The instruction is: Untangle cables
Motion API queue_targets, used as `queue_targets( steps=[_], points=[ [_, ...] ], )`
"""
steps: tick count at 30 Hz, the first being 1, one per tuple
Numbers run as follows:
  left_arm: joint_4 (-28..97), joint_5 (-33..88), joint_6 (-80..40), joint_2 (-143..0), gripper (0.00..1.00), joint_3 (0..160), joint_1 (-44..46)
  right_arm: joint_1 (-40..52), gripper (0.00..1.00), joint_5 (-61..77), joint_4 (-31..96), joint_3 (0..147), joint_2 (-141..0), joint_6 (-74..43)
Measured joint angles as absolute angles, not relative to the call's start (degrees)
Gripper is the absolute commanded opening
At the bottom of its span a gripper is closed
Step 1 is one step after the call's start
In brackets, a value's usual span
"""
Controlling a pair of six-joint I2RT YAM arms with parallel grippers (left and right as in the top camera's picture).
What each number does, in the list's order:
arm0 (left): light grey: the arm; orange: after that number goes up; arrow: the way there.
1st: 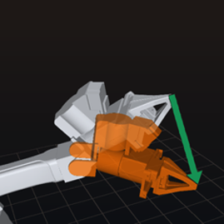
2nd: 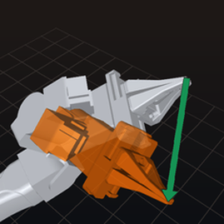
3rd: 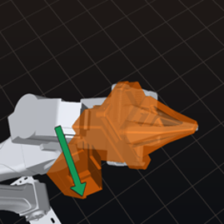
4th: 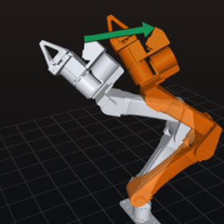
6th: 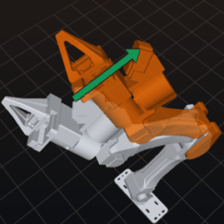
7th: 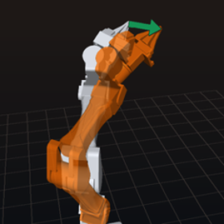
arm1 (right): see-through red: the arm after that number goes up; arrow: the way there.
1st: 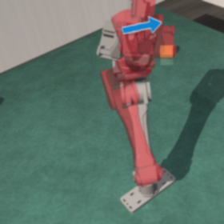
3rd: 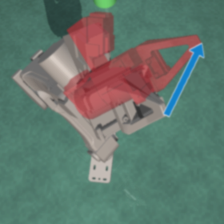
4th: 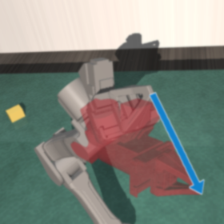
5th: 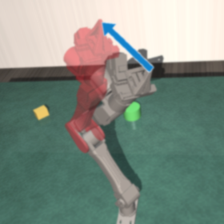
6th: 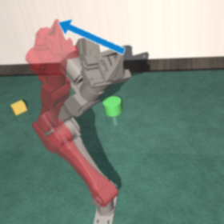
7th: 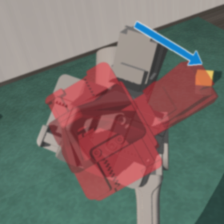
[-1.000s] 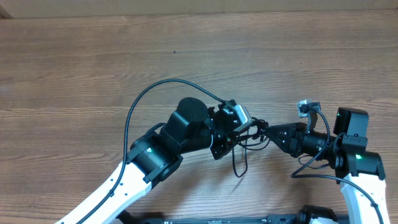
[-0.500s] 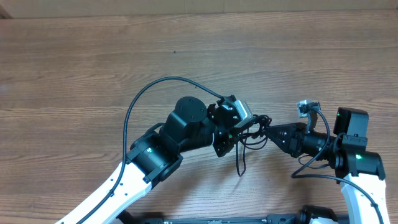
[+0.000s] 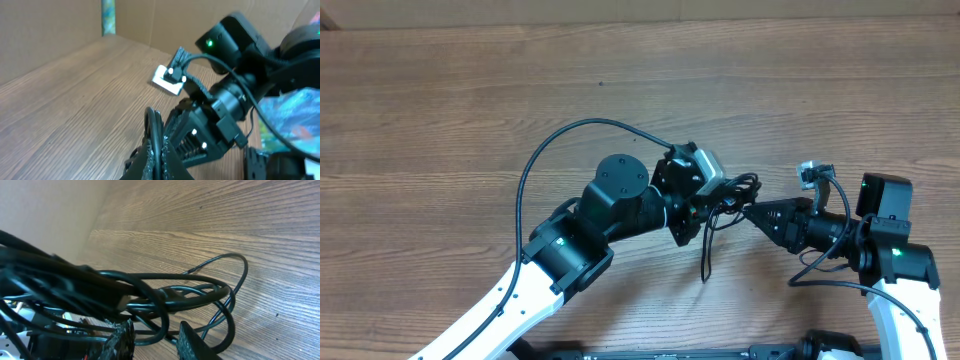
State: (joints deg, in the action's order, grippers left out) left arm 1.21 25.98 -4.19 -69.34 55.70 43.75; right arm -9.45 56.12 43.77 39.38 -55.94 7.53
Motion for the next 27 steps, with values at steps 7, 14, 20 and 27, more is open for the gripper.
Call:
queue_targets(
  steps=[7,14,20,27],
  points=[
    [-0.8,27.9,-8.6,-69.3,0.04,55.7,43.7,-9.5,0.28,55.4,43.9,39.4,-55.9,7.5],
    [-3.9,33.4,-10.4,-69.3,0.04,55.7,43.7,-9.5,0.28,54.6,44.6,39.4,-55.9,7.5],
    [-4.1,35.2,-11.7,-69.3,0.04,55.7,43.7,-9.5,0.33,54.5,44.6,39.4,-55.9,7.5],
    [-5.7,36.9,-12.1,-69.3,0.04,55.7,43.7,-9.5,0.35,47.7,44.6,39.4,-55.9,2.7]
  ],
)
